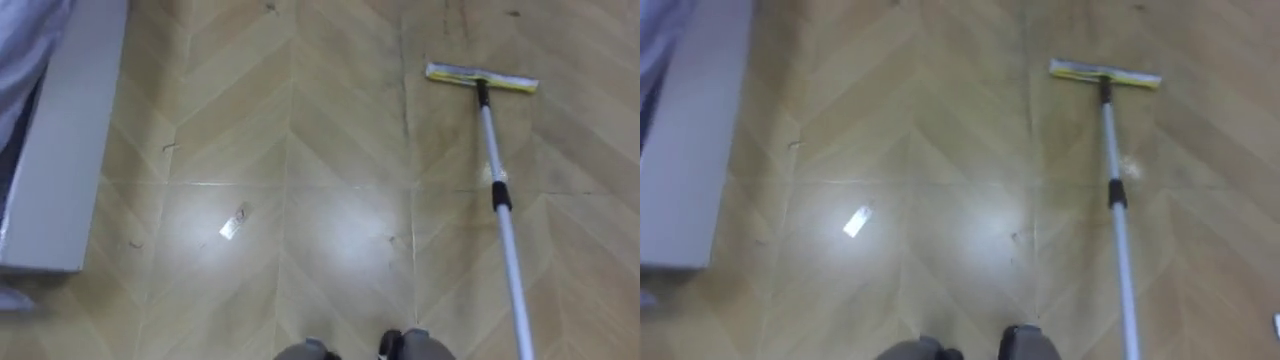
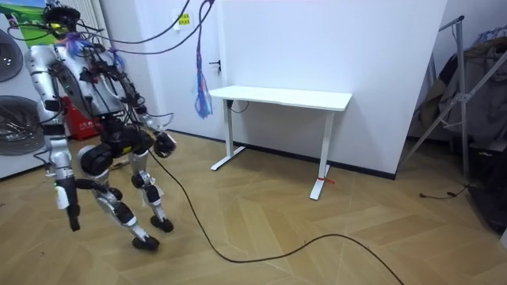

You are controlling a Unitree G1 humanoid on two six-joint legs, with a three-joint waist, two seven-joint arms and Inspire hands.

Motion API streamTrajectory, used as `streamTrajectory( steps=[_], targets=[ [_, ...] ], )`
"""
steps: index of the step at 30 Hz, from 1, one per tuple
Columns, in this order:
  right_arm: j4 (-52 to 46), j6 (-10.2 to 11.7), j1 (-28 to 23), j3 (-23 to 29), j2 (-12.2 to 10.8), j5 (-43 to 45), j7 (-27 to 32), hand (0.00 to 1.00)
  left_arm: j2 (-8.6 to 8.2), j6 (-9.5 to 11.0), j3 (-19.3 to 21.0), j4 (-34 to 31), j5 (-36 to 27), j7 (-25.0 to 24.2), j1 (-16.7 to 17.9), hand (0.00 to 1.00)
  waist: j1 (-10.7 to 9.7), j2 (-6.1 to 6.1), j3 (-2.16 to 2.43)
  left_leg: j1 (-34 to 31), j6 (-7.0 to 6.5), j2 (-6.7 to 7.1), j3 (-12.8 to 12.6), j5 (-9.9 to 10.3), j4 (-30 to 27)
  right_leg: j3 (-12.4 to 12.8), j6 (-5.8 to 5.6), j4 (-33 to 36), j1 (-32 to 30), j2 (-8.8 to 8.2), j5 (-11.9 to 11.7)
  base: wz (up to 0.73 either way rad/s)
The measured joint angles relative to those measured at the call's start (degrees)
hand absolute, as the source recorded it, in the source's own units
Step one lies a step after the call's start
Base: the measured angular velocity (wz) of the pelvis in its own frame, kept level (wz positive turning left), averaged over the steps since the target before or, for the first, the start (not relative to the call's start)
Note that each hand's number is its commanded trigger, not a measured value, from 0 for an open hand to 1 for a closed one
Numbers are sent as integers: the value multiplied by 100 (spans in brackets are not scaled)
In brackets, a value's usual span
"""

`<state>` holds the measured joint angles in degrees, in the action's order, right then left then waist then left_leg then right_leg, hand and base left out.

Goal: Mop floor

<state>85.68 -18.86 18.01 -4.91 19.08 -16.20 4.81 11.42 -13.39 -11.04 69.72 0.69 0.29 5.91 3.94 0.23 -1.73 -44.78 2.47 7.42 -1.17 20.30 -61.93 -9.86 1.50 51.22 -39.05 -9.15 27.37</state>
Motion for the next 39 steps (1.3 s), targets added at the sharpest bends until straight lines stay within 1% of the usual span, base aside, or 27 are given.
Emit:
streamTrajectory(
  steps=[1, 2, 3, 4, 5, 6, 8, 10, 12, 14, 16, 18, 20, 21, 22, 23, 24, 25, 28, 30, 32, 34, 35, 36, 37, 38, 39],
  targets=[
    [-92, 89, 88, 2, 57, -39, -3, 100, 54, 0, -13, -6, 3, -31, 26, 0, 78, -41, -1, -152, -140, -73, 35, 94, 83, 25, -4, 22, 5, 15, 50, 78],
    [-309, 213, 149, 29, 197, -222, -53, 100, 166, -3, -64, -10, 4, -134, 47, 0, 166, -91, 5, -510, -220, -231, 127, 130, 457, 132, -41, 35, 39, 90, 135, 88],
    [-424, 288, 147, 184, 286, -442, -96, 100, 245, 1, -69, 1, 3, -250, 109, 0, 264, -155, -2, -742, -193, -295, 220, -36, 1160, 438, -116, -8, 124, 242, 226, 93],
    [-424, 287, 141, 241, 320, -527, -126, 100, 263, 7, -64, 13, 0, -317, 151, 0, 293, -178, 8, -801, -231, -299, 301, -281, 1452, 579, -166, -43, 187, 287, 284, 80],
    [-408, 271, 103, 297, 335, -630, -181, 100, 263, 12, -63, 75, 19, -451, 300, 0, 337, -218, 50, -739, -349, -405, 158, -679, 1604, 901, -297, -82, 292, 350, 410, 35],
    [-402, 270, 79, 283, 270, -726, -223, 100, 206, -30, -14, 101, 121, -594, 385, 0, 406, -225, 57, -634, -678, -538, -115, -582, 1477, 1113, -363, -53, 392, 401, 428, 0],
    [-384, 277, -120, 246, 161, -891, -386, 100, 38, -117, 110, 261, 189, -743, 440, 0, 434, -191, 50, -397, -845, -560, -407, -337, 1383, 1194, -454, -29, 525, 337, 383, -29],
    [-202, 304, -436, 164, 128, -850, -483, 100, -101, -118, 231, 343, 348, -868, 263, 0, 410, -98, 50, -173, -957, -474, -556, -167, 1418, 1310, -599, 23, 641, 235, 301, -15],
    [-113, 312, -1068, -94, 84, -680, -393, 100, -169, 38, 417, 314, 361, -823, -20, 0, 345, 15, 74, 10, -1050, -376, -675, 47, 1464, 1422, -643, 575, 444, 130, -12, -16],
    [-99, 311, -1455, -192, -37, -522, -197, 100, -173, 124, 410, 246, 321, -712, -118, 0, 284, 106, 95, 90, -1059, -386, -596, 183, 1447, 1445, -550, 1031, 72, 188, -294, -59],
    [-101, 311, -1585, -279, -172, -304, -74, 100, -192, 176, 418, 187, 323, -537, -115, 0, 197, 203, 82, 158, -986, -392, -306, 248, 1476, 1393, -503, 1055, -484, 415, -268, -100],
    [-107, 259, -1725, -349, -371, -72, 50, 100, -265, 173, 409, 176, 331, -311, -82, 0, 90, 313, 80, 443, -874, -379, 36, 306, 1637, 1128, -398, 190, -790, 582, -355, -94],
    [-122, 153, -1710, -357, -546, 51, 74, 100, -286, 148, 418, 173, 317, -187, -66, 0, 81, 322, 87, 655, -749, -359, 249, 388, 1684, 1107, -334, -626, -731, 697, -596, -55],
    [-144, 40, -1674, -336, -608, 75, 86, 100, -314, 108, 416, 171, 225, -111, -78, 0, 4, 358, 87, 716, -656, -339, 403, 480, 1616, 1021, -261, -695, -611, 713, -796, -13],
    [-156, -7, -1649, -323, -634, 87, 89, 100, -317, 106, 414, 171, 188, -87, -85, 0, -29, 321, 65, 758, -621, -319, 445, 508, 1594, 936, -213, -658, -559, 667, -845, 40],
    [-126, -120, -1552, -229, -626, 106, 108, 100, -320, 106, 401, 160, 173, -91, -118, 0, -50, 316, 64, 804, -563, -294, 443, 538, 1484, 771, -148, -499, -495, 554, -927, 56],
    [-55, -200, -1296, -136, -551, 106, 156, 100, -322, 105, 373, 154, 114, -92, -117, 0, -13, 314, 61, 803, -482, -297, 447, 583, 1309, 649, -44, -316, -475, 497, -790, 53],
    [-49, -220, -1157, -95, -495, 107, 174, 100, -318, 97, 348, 153, 98, -95, -109, 0, 18, 319, 62, 785, -444, -314, 447, 603, 1205, 620, -9, -249, -466, 477, -728, 37],
    [-116, -201, -307, -3, -103, 105, 165, 100, -222, 15, 310, 85, -23, -81, -89, 0, 156, 195, 8, 712, -428, -413, 432, 604, 770, 415, 149, 84, -411, 431, -428, 38],
    [-343, 68, 218, -61, 71, 69, 128, 100, 24, 1, 196, -136, -122, -85, 41, 0, 373, 39, -2, 493, -255, -680, 197, 504, 370, 388, 290, 150, -412, 640, -319, 11],
    [-497, 248, 521, -62, 126, 20, -9, 100, 138, -7, 217, -102, -102, -87, 92, 0, 429, -95, 0, 288, -125, -794, 191, 378, 117, 412, 441, 147, -347, 767, -284, 42],
    [-582, 338, 481, 0, 197, -202, -135, 100, 142, 4, 232, -107, -86, -129, 91, 0, 408, -71, 9, 55, -144, -642, 196, 397, 437, 556, 487, 55, -193, 935, -242, 105],
    [-586, 348, 331, 71, 205, -402, -137, 100, 146, 32, 232, -136, -90, -201, 96, 0, 484, -127, 0, -2, -191, -448, 57, 353, 946, 764, 478, -82, -92, 1028, -244, 76],
    [-584, 354, 245, 94, 188, -479, -138, 100, 140, 33, 229, -157, -110, -245, 124, 0, 553, -146, 15, -4, -233, -377, 11, 274, 1251, 896, 455, -177, -48, 1117, -268, 67],
    [-545, 409, 69, 151, 129, -718, -177, 100, 128, 21, 233, -224, -115, -365, 172, 0, 625, -138, 29, 64, -508, -243, -14, -105, 1657, 1198, 414, -323, 49, 1300, -299, 35],
    [-526, 473, -106, 154, 67, -926, -261, 100, 106, -4, 235, -232, -108, -456, 250, 0, 637, -102, 37, 174, -814, -376, -167, -244, 1726, 1345, 377, -419, 107, 1418, -315, 19],
    [-431, 540, -315, 134, 46, -1112, -383, 100, 75, -32, 245, -146, -110, -535, 254, 0, 674, -87, 36, 265, -856, -523, -418, -159, 1728, 1334, 328, -379, 135, 1413, -338, 0]
  ],
)
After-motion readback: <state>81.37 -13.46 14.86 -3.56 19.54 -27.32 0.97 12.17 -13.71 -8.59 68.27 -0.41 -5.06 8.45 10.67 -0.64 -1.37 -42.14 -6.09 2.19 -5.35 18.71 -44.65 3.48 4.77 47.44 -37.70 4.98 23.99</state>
